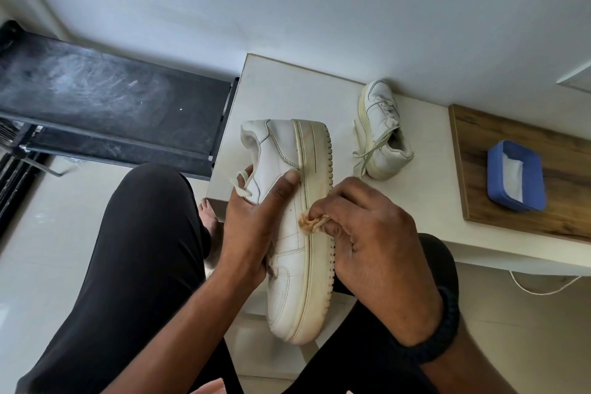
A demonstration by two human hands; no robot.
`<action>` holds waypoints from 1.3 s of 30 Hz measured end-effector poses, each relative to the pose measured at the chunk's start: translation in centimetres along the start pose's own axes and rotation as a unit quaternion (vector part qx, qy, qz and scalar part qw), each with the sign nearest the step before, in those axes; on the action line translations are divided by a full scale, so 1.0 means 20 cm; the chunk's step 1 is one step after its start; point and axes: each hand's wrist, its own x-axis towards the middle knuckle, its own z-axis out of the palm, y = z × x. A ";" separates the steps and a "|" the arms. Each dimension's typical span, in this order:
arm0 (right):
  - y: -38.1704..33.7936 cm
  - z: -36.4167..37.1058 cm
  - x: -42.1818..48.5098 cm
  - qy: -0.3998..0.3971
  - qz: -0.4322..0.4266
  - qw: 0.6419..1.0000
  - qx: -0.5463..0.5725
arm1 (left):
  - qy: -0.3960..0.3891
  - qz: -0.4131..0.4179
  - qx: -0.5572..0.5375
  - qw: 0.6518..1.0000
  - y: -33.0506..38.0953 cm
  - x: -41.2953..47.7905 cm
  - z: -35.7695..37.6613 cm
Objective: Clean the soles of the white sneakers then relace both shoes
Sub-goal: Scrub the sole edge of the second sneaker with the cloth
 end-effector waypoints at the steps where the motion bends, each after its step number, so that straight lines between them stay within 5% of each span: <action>1: 0.00 0.00 0.00 0.000 -0.002 1.000 0.000 | 0.002 -0.004 0.000 1.000 0.00 0.00 0.00; 9: -0.04 0.04 -0.03 -0.070 -0.041 0.997 -0.001 | 0.037 0.002 0.030 0.999 0.01 0.00 0.01; 18: 0.06 0.00 0.04 0.031 0.023 0.999 -0.001 | 0.037 0.012 0.029 0.999 0.02 -0.02 0.03; 27: -0.03 0.06 -0.04 -0.047 -0.043 0.998 -0.008 | 0.048 0.012 0.008 0.999 0.02 -0.03 0.03; 35: 0.08 0.01 0.06 0.070 0.032 0.997 0.006 | 0.037 0.022 0.024 0.999 0.03 -0.04 0.03; 39: 0.04 0.03 0.04 0.052 0.019 0.998 -0.001 | 0.034 0.008 0.008 0.999 0.03 -0.04 0.02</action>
